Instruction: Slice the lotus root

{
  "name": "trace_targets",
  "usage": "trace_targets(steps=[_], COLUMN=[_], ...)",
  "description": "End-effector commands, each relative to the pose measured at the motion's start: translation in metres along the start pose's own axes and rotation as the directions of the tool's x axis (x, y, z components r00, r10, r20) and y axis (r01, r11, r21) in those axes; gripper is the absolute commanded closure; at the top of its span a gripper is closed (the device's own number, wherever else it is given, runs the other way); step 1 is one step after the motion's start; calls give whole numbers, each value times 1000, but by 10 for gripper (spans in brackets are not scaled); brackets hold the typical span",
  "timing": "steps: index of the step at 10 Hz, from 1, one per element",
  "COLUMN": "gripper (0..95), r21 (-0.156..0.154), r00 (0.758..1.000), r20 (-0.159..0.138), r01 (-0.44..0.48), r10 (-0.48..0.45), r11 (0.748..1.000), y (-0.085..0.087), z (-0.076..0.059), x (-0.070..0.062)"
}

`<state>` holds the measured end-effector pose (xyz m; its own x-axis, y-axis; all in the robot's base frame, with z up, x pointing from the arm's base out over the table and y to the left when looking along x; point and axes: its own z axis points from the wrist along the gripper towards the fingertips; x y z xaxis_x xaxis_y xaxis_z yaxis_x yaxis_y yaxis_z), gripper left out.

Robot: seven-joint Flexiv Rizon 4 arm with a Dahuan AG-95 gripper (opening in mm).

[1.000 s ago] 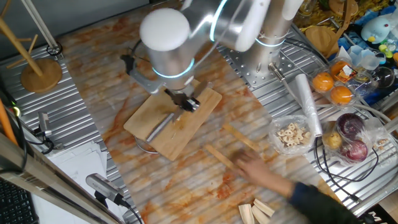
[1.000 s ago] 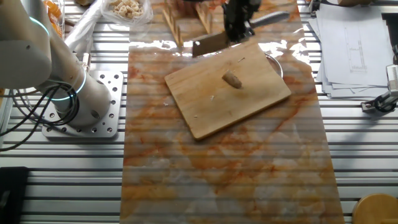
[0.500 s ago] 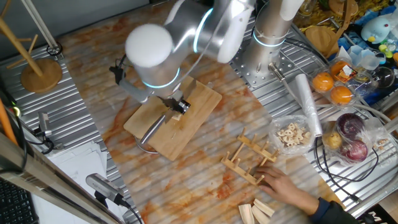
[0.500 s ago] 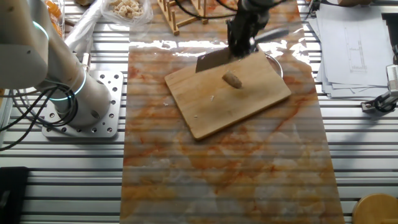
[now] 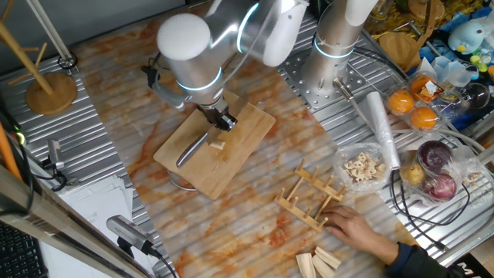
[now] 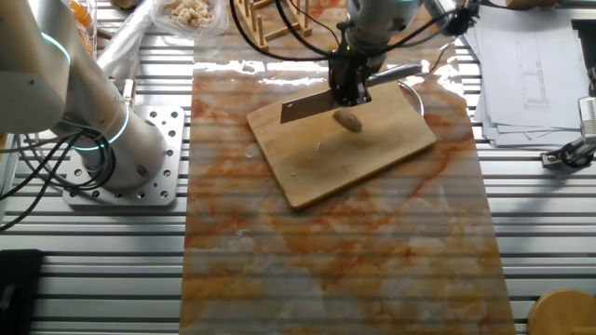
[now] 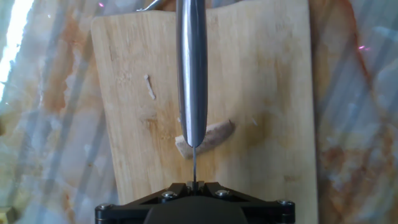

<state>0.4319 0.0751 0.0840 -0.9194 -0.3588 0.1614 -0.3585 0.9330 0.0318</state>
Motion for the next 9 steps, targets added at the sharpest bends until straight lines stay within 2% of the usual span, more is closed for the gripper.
trace_targets(steps=[1, 9], gripper=[950, 950], r21=[-5, 1], r00=[1000, 1000], r20=[12, 20], r01=[9, 12], r10=[-9, -12], r11=[1000, 1000], y=[4, 10], z=[5, 14], x=[1, -1])
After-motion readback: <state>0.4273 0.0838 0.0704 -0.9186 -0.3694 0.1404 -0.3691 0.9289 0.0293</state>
